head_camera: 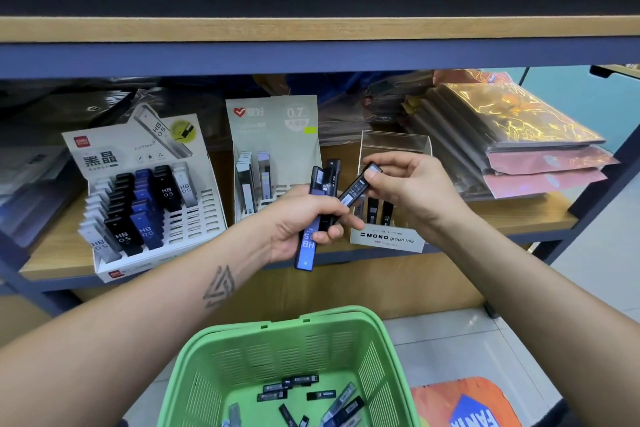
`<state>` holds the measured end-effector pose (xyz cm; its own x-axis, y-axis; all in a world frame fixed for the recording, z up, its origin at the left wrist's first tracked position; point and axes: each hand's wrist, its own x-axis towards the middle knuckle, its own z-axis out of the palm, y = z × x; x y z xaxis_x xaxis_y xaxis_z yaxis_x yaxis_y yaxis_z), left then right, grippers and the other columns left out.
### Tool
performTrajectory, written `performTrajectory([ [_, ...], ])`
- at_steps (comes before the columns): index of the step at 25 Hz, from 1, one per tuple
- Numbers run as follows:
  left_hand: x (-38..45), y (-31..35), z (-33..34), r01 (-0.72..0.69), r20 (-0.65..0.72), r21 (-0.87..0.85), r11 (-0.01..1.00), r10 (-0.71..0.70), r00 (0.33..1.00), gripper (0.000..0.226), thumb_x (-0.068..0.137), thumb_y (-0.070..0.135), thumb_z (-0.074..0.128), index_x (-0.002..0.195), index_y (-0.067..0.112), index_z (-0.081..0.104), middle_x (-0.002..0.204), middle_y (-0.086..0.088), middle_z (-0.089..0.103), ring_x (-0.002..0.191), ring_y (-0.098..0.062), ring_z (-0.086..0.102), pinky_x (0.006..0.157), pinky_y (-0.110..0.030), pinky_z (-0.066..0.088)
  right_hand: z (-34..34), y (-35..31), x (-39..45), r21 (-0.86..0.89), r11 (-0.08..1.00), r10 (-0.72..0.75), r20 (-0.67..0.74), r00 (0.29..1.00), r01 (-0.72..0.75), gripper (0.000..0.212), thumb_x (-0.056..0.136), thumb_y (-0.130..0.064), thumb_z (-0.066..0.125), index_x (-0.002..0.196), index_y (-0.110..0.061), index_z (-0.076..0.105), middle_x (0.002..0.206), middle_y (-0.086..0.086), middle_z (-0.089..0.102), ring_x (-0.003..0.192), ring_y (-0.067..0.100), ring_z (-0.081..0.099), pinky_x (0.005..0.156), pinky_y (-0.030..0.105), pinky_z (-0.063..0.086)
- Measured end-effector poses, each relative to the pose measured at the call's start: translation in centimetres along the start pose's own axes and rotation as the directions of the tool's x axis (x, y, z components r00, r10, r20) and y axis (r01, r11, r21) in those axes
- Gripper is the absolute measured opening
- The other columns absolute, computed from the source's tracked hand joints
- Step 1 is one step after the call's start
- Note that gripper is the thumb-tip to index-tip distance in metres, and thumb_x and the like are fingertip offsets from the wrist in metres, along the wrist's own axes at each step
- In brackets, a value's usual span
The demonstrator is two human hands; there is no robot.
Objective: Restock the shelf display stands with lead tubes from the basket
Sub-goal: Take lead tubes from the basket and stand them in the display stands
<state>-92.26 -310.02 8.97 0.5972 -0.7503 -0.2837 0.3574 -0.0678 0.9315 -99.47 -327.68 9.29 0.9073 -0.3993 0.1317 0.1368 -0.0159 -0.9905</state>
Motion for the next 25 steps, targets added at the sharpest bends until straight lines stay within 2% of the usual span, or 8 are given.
performTrajectory([
  [5,0.2,0.5,-1.2,-0.003,-0.088,-0.067,0.998,-0.003,0.996,0.013,0.097,0.002,0.057,0.107,-0.006,0.058,0.099,-0.033,0.069,0.050,-0.013,0.045,0.037,-0.015,0.032,-0.5,-0.3,0.1,0.057,0.998,0.004,-0.036,0.999,-0.002,0.025,0.090,0.006,0.068,0.114,0.002,0.070,0.098,0.021,0.072,0.085,0.027,0.074,0.076,0.027,0.061],
  [9,-0.4,0.8,-1.7,0.003,-0.083,-0.143,0.990,-0.015,0.996,0.027,0.098,0.007,0.058,0.118,-0.011,0.056,0.098,-0.029,0.069,0.047,-0.011,0.046,0.037,-0.014,0.034,-0.1,-0.5,0.2,0.088,0.996,0.014,-0.014,1.000,-0.013,0.025,0.093,0.009,0.062,0.114,0.000,0.070,0.101,0.020,0.071,0.090,0.026,0.074,0.080,0.027,0.061],
  [12,-1.3,1.1,-2.4,-0.035,-0.125,-0.111,0.993,0.020,0.992,0.025,0.094,0.002,0.062,0.116,-0.009,0.058,0.092,-0.025,0.068,0.047,-0.010,0.047,0.037,-0.014,0.037,0.9,-0.7,0.4,0.079,0.997,-0.002,0.030,1.000,-0.001,0.027,0.094,0.011,0.059,0.116,-0.001,0.068,0.101,0.017,0.073,0.094,0.026,0.074,0.087,0.031,0.060],
  [15,-2.5,1.3,-3.4,-0.111,-0.241,-0.017,0.994,0.104,0.965,0.026,0.085,-0.010,0.068,0.111,-0.008,0.062,0.076,-0.019,0.066,0.046,-0.011,0.047,0.037,-0.016,0.035,2.7,-0.9,0.6,0.082,0.997,0.008,0.083,0.997,-0.015,0.031,0.092,0.016,0.054,0.117,0.002,0.068,0.109,0.024,0.072,0.103,0.030,0.073,0.091,0.033,0.059],
  [17,-3.6,1.5,-4.2,-0.147,-0.323,0.059,0.987,0.158,0.933,0.026,0.082,-0.013,0.071,0.106,-0.007,0.063,0.061,-0.010,0.061,0.043,-0.011,0.045,0.036,-0.017,0.033,4.3,-1.1,0.6,0.116,0.992,0.031,0.121,0.992,-0.045,0.032,0.092,0.017,0.053,0.117,0.003,0.068,0.111,0.028,0.069,0.101,0.031,0.072,0.087,0.033,0.061],
  [19,-4.8,1.6,-5.1,-0.168,-0.381,0.123,0.978,0.203,0.902,0.023,0.081,-0.013,0.072,0.099,-0.004,0.063,0.054,-0.006,0.058,0.041,-0.011,0.044,0.035,-0.017,0.031,6.3,-1.4,0.8,0.104,0.994,0.015,0.155,0.988,-0.032,0.029,0.093,0.012,0.058,0.117,-0.001,0.068,0.110,0.029,0.070,0.094,0.031,0.071,0.080,0.031,0.062],
  [22,-6.7,2.1,-6.8,-0.179,-0.431,0.121,0.976,0.214,0.876,0.017,0.083,-0.011,0.070,0.093,0.000,0.061,0.052,-0.004,0.055,0.040,-0.010,0.043,0.034,-0.017,0.029,9.4,-2.0,1.3,-0.018,0.998,-0.058,0.186,0.981,0.063,0.022,0.094,0.004,0.064,0.115,-0.003,0.065,0.099,0.025,0.073,0.085,0.027,0.072,0.073,0.026,0.060],
  [25,-8.8,2.9,-9.7,-0.228,-0.506,0.061,0.972,0.227,0.832,0.009,0.089,-0.002,0.069,0.090,0.002,0.060,0.060,-0.007,0.056,0.043,-0.011,0.043,0.033,-0.017,0.029,12.7,-3.2,1.4,-0.104,0.983,-0.122,0.235,0.964,0.150,0.019,0.091,0.005,0.068,0.108,-0.004,0.069,0.099,0.019,0.073,0.084,0.024,0.075,0.075,0.026,0.061],
])
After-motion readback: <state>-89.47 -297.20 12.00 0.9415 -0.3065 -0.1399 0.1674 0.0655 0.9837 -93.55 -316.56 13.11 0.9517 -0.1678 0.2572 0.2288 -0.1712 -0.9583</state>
